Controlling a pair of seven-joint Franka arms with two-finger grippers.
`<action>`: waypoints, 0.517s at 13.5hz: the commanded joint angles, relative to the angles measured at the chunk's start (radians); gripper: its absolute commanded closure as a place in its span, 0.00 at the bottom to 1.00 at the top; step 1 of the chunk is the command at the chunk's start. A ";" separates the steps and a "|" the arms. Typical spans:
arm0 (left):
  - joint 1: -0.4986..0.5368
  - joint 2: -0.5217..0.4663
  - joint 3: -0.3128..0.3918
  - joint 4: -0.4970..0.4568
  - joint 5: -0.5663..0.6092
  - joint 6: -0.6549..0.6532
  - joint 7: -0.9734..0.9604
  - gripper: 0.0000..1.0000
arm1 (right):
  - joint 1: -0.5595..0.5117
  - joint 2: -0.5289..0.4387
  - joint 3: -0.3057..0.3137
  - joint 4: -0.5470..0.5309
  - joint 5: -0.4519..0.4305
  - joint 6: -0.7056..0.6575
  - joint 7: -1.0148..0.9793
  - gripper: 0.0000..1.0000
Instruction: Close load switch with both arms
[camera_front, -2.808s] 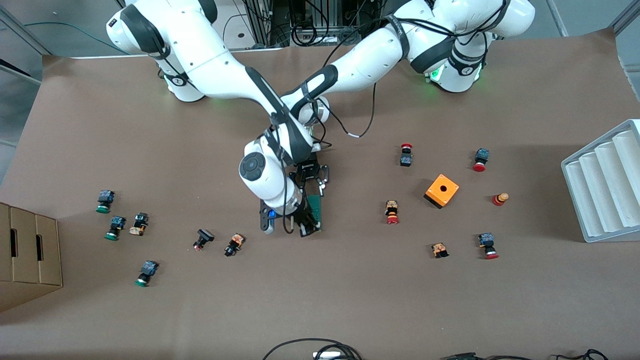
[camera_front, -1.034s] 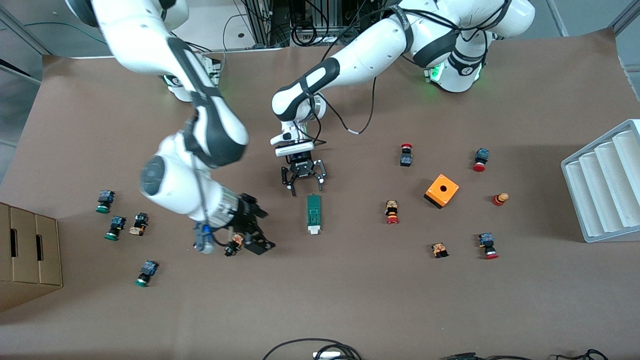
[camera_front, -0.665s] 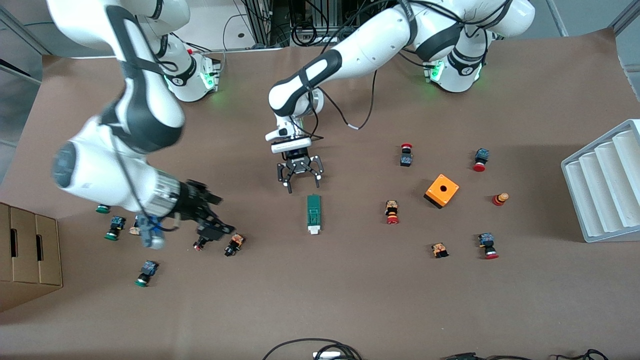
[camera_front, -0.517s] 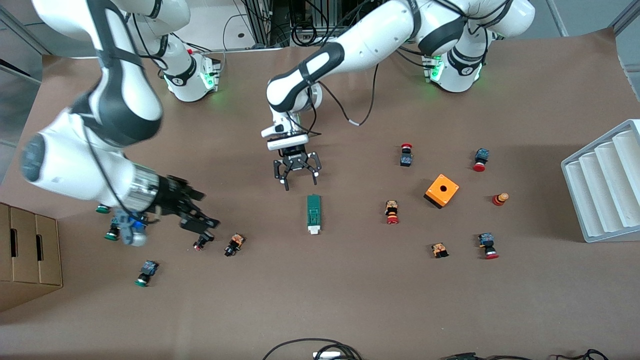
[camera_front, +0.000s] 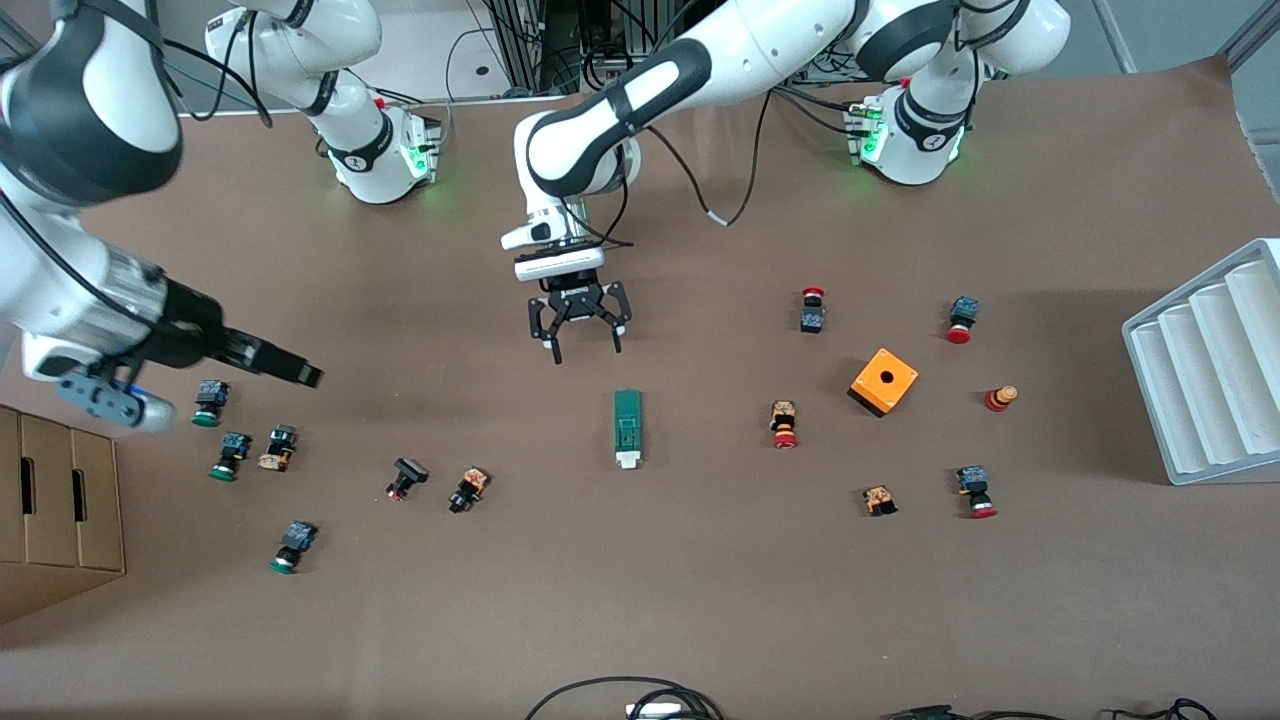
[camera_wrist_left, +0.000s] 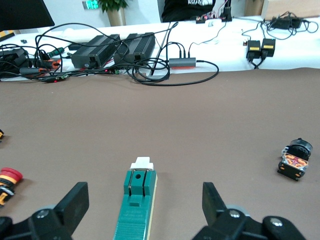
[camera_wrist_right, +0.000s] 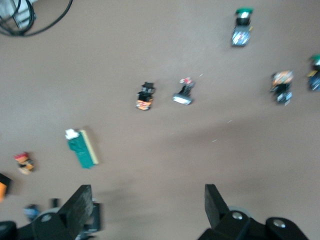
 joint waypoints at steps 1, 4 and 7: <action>0.021 -0.094 -0.002 -0.023 -0.107 0.022 0.133 0.00 | -0.043 -0.084 0.005 -0.072 -0.066 0.005 -0.233 0.00; 0.053 -0.183 -0.002 -0.028 -0.222 0.050 0.256 0.00 | -0.057 -0.147 -0.038 -0.105 -0.133 0.010 -0.374 0.00; 0.096 -0.259 -0.002 -0.027 -0.358 0.050 0.429 0.00 | -0.057 -0.186 -0.104 -0.133 -0.133 0.010 -0.437 0.00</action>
